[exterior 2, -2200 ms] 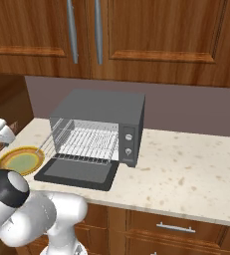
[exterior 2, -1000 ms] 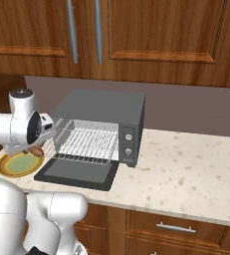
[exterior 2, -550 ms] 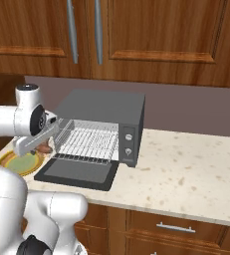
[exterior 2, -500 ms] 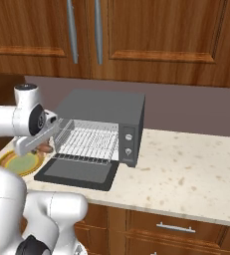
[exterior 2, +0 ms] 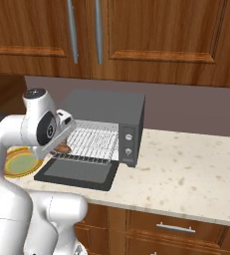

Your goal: Pull the toaster oven rack outwards. Pick up the baguette from the plate and place it on the toaster oven rack. Close the toaster oven door fully and set the temperature to the lowest setting.

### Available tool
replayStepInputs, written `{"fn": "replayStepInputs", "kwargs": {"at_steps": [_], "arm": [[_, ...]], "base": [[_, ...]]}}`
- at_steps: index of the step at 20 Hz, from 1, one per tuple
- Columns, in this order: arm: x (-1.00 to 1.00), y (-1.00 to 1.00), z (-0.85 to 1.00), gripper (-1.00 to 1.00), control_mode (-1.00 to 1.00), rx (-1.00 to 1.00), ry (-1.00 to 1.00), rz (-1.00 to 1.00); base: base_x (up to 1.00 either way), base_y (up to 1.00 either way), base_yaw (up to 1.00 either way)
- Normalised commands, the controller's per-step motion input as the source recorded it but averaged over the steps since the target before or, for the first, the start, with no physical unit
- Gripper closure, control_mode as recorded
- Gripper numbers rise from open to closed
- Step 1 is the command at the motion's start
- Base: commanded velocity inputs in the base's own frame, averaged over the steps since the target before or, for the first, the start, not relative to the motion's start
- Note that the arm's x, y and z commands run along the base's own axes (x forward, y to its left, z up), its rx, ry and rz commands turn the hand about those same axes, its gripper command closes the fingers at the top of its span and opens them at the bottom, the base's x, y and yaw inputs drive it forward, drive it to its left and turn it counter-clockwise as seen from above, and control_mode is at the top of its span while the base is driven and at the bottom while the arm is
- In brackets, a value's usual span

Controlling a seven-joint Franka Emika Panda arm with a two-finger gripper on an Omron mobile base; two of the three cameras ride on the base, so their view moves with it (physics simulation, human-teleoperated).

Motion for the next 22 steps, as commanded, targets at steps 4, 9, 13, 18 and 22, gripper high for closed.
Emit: {"fn": "replayStepInputs", "kwargs": {"at_steps": [4,9,13,18,22], "arm": [[0.50,-0.39,-0.04,1.00,-1.00,0.00,0.01,0.09],[0.49,-0.26,-0.01,1.00,-1.00,0.00,0.00,0.11],[0.28,-0.12,-0.22,1.00,-1.00,-0.01,0.00,0.06],[0.22,-0.13,-0.28,1.00,-1.00,-0.03,0.00,0.03],[0.23,-0.09,-0.28,1.00,-1.00,-0.04,0.01,0.03]], "base": [[0.00,0.00,0.00],[0.00,0.00,0.00],[0.00,0.00,0.00],[0.00,0.00,0.00],[0.00,0.00,0.00]]}}
